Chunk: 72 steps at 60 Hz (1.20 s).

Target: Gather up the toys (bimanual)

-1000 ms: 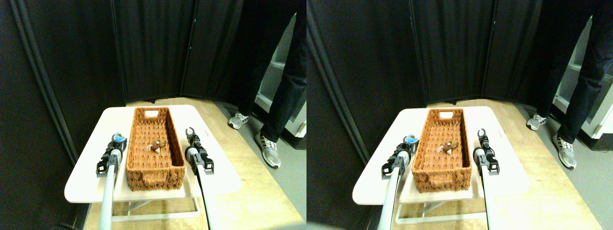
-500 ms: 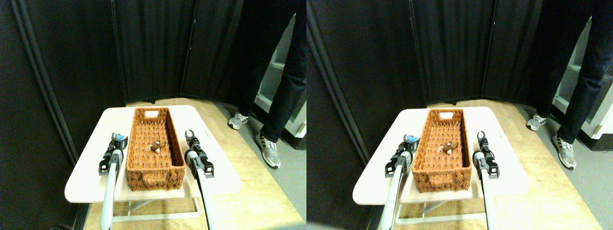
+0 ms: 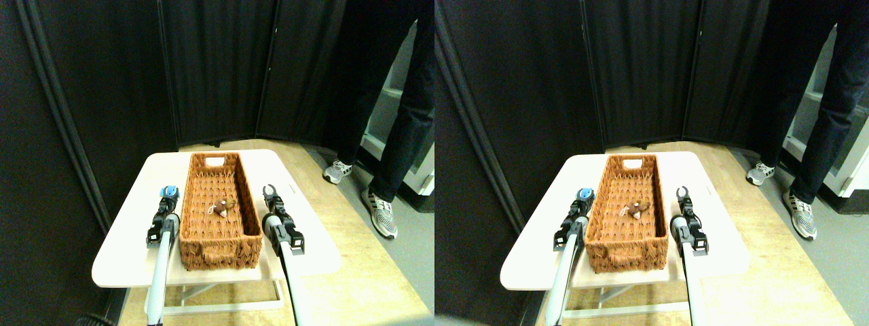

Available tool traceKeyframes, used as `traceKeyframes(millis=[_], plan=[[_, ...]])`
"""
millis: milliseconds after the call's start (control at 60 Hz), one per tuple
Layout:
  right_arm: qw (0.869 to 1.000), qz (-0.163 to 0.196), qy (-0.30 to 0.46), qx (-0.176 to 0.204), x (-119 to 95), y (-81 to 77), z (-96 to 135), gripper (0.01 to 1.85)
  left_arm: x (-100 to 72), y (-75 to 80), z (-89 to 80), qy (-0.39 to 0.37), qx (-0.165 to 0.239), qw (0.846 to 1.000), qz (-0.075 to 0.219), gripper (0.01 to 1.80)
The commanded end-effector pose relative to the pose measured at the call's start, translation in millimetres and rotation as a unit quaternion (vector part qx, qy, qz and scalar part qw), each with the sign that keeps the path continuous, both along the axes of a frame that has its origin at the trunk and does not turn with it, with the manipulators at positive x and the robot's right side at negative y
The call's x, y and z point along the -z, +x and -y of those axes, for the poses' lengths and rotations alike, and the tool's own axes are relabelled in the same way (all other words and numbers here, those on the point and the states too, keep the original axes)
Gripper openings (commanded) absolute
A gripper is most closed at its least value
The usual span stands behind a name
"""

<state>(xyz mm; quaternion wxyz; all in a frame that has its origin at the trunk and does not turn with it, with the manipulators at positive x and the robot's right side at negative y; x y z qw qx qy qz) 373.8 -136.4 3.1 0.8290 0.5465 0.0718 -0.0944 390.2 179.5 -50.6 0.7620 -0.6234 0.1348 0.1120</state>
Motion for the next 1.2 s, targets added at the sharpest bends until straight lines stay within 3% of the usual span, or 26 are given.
traceKeyframes(millis=[17,167,383,567,900,1033,1200], plan=[[0.999,0.031,0.003,0.001,-12,1.6,-1,0.01,14.6,-8.2,0.4,0.01,0.007,0.999,-0.039,0.01],[0.999,0.032,0.003,0.003,-10,2.4,-1,0.01,-7.8,-18.1,-2.2,0.026,0.0,0.999,-0.03,0.01],[0.999,0.04,0.003,0.005,-11,1.1,4,0.01,-44.4,-22.0,-17.8,0.052,0.06,0.997,-0.02,0.01],[0.999,0.041,0.008,0.006,-8,2.1,7,0.01,-82.0,-26.6,-12.6,0.066,0.093,0.993,-0.008,0.01],[0.999,0.039,0.01,0.013,-4,3.2,11,0.01,-144.1,-30.2,18.9,0.046,0.176,0.983,-0.004,0.01],[0.999,0.034,0.007,0.018,-2,3.3,12,0.01,-159.1,-28.9,40.2,0.029,0.191,0.981,-0.01,0.01],[0.999,0.034,0.009,0.02,-4,1.1,13,0.01,-165.0,-27.4,62.9,-0.001,0.207,0.978,-0.019,0.01]])
